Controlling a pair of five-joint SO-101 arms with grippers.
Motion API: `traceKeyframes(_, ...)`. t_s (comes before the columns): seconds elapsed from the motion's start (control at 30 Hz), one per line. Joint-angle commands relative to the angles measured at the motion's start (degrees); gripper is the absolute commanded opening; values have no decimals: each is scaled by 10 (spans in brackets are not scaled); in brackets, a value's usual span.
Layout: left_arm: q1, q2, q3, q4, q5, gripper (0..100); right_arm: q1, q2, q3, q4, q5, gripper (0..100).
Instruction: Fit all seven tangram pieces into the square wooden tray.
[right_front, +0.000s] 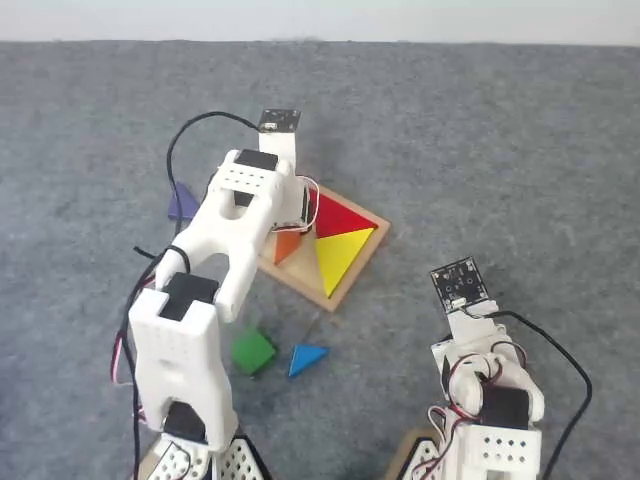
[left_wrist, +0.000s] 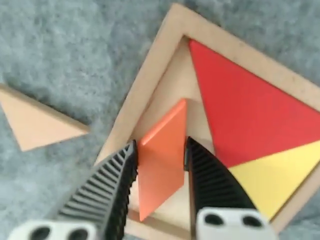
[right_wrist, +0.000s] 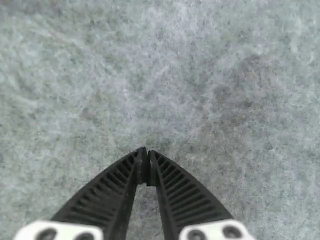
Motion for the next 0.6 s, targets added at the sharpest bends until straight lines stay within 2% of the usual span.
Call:
traceKeyframes(0.0, 4, -1, 4, 15, -17, 148, -2, -9, 10, 1, 4, 8)
traceKeyframes(0.1, 11, -1, 4, 18, -30, 141, -2, -9, 10, 1, 4, 8)
traceKeyframes(0.23, -1, -14, 4, 4, -33, 6, -2, -9, 10, 1, 4, 8)
traceKeyframes(0.3, -11, -43, 16, 4, -36, 15, -2, -9, 10, 1, 4, 8)
traceKeyframes(0.57, -15, -324, 200, -32, -62, 12, -2, -9, 10, 1, 4, 8)
